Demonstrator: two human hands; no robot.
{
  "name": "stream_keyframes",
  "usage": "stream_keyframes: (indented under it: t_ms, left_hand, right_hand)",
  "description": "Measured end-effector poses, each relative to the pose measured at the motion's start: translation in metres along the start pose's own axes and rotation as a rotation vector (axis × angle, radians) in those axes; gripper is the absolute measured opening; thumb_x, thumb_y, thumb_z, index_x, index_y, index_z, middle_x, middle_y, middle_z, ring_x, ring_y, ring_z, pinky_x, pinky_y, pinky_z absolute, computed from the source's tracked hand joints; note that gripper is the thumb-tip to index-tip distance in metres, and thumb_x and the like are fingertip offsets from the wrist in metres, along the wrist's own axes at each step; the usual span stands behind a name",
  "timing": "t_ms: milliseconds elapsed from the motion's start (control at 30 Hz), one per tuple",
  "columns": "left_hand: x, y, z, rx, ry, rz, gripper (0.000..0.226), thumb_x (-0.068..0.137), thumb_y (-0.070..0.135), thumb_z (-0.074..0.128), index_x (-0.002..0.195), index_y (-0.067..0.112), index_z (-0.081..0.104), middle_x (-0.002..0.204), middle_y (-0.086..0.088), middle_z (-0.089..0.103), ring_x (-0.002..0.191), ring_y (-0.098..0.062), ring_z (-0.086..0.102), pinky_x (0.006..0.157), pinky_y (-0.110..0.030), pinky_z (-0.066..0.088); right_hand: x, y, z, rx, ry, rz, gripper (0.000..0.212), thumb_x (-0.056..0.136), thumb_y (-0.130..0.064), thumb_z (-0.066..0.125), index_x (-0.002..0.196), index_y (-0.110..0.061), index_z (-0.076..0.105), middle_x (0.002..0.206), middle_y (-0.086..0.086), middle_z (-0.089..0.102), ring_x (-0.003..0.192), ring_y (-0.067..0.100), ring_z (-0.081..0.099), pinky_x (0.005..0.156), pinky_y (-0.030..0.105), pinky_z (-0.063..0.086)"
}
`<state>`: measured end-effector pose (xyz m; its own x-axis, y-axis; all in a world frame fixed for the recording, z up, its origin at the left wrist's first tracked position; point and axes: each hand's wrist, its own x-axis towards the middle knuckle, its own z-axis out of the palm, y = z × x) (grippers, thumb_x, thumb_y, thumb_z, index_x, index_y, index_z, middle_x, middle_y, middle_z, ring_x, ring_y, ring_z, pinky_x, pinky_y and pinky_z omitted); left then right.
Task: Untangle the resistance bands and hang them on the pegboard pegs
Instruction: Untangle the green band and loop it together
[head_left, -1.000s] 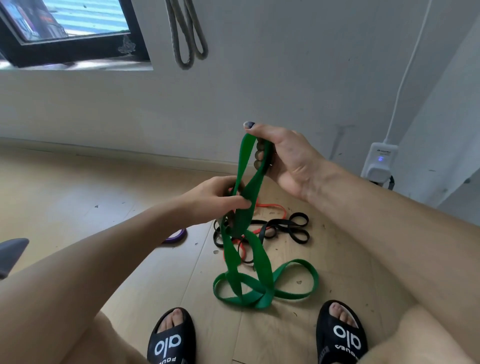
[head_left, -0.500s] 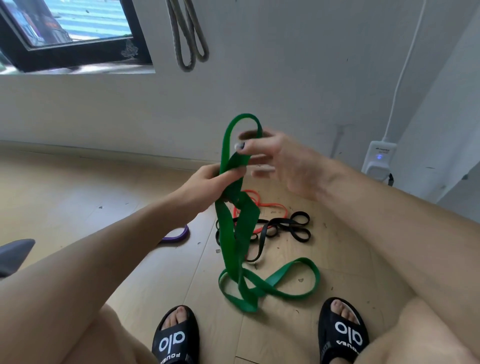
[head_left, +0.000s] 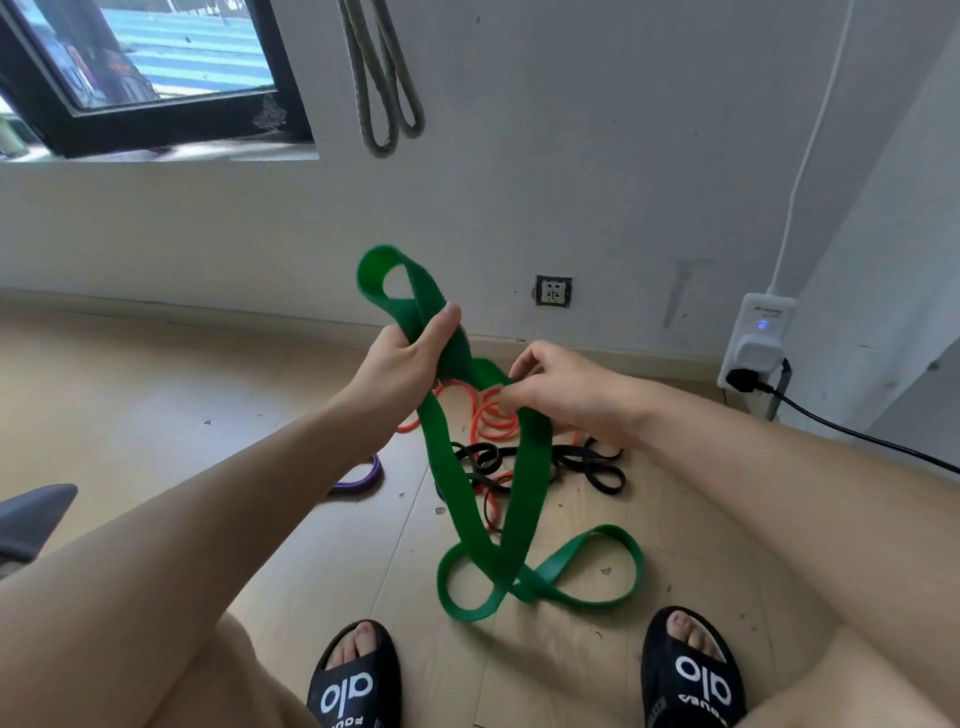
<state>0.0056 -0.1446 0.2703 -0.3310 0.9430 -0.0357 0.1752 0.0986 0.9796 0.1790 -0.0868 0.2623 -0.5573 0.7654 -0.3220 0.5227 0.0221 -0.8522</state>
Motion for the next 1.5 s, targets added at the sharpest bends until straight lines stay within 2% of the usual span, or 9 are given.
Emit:
stream_keyframes:
  t_ms: [133, 267, 500, 700, 800, 967, 1133, 1300, 1500]
  left_hand:
    - [0.005, -0.001, -0.006, 0.003, 0.077, 0.034, 0.037, 0.104, 0.043, 0.052, 0.089, 0.01, 0.062, 0.063, 0.009, 0.062, 0.053, 0.0, 0.057, 0.057, -0.017, 0.046]
    - [0.008, -0.001, -0.007, -0.064, 0.142, 0.027, 0.035, 0.104, 0.043, 0.052, 0.086, 0.014, 0.06, 0.052, 0.017, 0.061, 0.05, 0.001, 0.058, 0.059, -0.018, 0.046]
    - [0.004, 0.002, -0.004, -0.252, 0.005, 0.042, 0.038, 0.108, 0.037, 0.043, 0.1, 0.007, 0.064, 0.099, -0.015, 0.077, 0.096, -0.028, 0.072, 0.092, -0.042, 0.058]
    - [0.0, 0.005, 0.005, -0.152, -0.049, 0.058, 0.04, 0.107, 0.041, 0.046, 0.084, 0.012, 0.061, 0.078, -0.008, 0.068, 0.082, -0.028, 0.065, 0.094, -0.054, 0.054]
    - [0.0, 0.006, 0.006, -0.161, -0.056, 0.054, 0.043, 0.103, 0.047, 0.051, 0.075, 0.015, 0.054, 0.066, -0.003, 0.058, 0.072, -0.027, 0.059, 0.087, -0.051, 0.055]
    - [0.002, 0.007, 0.009, -0.09, -0.027, 0.081, 0.045, 0.103, 0.047, 0.05, 0.071, 0.017, 0.04, 0.059, 0.004, 0.041, 0.061, -0.016, 0.042, 0.06, -0.024, 0.044]
    - [0.003, 0.013, 0.011, -0.212, 0.008, 0.047, 0.044, 0.104, 0.046, 0.049, 0.071, 0.021, 0.037, 0.057, 0.005, 0.035, 0.056, -0.014, 0.032, 0.06, -0.032, 0.032]
    - [0.002, 0.015, 0.016, -0.191, 0.052, 0.093, 0.047, 0.104, 0.047, 0.048, 0.067, 0.022, 0.037, 0.056, 0.005, 0.033, 0.054, -0.014, 0.03, 0.058, -0.032, 0.028]
    - [0.0, 0.018, 0.017, -0.182, 0.056, 0.119, 0.043, 0.104, 0.046, 0.049, 0.072, 0.021, 0.035, 0.059, 0.002, 0.031, 0.054, -0.013, 0.027, 0.055, -0.031, 0.026]
  right_hand:
    - [-0.003, 0.004, -0.009, -0.01, -0.018, -0.031, 0.016, 0.093, -0.009, 0.057, 0.091, 0.003, 0.068, 0.083, 0.012, 0.059, 0.077, 0.021, 0.055, 0.072, 0.03, 0.045]
    - [-0.004, 0.013, -0.016, 0.081, -0.234, 0.044, 0.025, 0.098, -0.001, 0.047, 0.113, 0.001, 0.068, 0.106, 0.009, 0.075, 0.098, 0.023, 0.07, 0.086, 0.031, 0.053]
    - [0.001, 0.014, -0.007, 0.02, -0.312, 0.074, 0.052, 0.087, 0.008, 0.047, 0.133, -0.014, 0.059, 0.132, 0.012, 0.065, 0.127, 0.024, 0.059, 0.113, 0.04, 0.045]
    - [-0.001, -0.001, -0.008, 0.02, -0.306, 0.01, 0.051, 0.088, 0.003, 0.058, 0.134, -0.019, 0.058, 0.128, 0.001, 0.066, 0.126, 0.016, 0.058, 0.111, 0.035, 0.045]
    - [-0.001, -0.003, -0.003, 0.031, -0.27, -0.043, 0.044, 0.084, -0.011, 0.071, 0.126, -0.018, 0.061, 0.126, 0.003, 0.067, 0.124, 0.019, 0.058, 0.114, 0.044, 0.041]
    - [-0.002, -0.007, 0.017, 0.003, -0.255, -0.093, 0.041, 0.086, -0.017, 0.077, 0.123, -0.014, 0.058, 0.119, 0.008, 0.067, 0.113, 0.02, 0.065, 0.108, 0.043, 0.048]
    - [0.004, -0.006, 0.026, -0.056, -0.188, -0.09, 0.048, 0.077, -0.029, 0.086, 0.114, -0.018, 0.057, 0.109, 0.007, 0.07, 0.099, 0.023, 0.072, 0.089, 0.041, 0.06]
    - [-0.003, -0.009, 0.039, -0.316, -0.174, -0.116, 0.028, 0.09, -0.019, 0.066, 0.112, -0.021, 0.049, 0.094, 0.002, 0.06, 0.076, 0.014, 0.061, 0.06, 0.025, 0.048]
    - [0.001, -0.001, 0.051, -0.271, -0.277, -0.034, 0.06, 0.087, -0.026, 0.066, 0.137, -0.025, 0.032, 0.113, 0.007, 0.06, 0.099, 0.023, 0.064, 0.089, 0.04, 0.057]
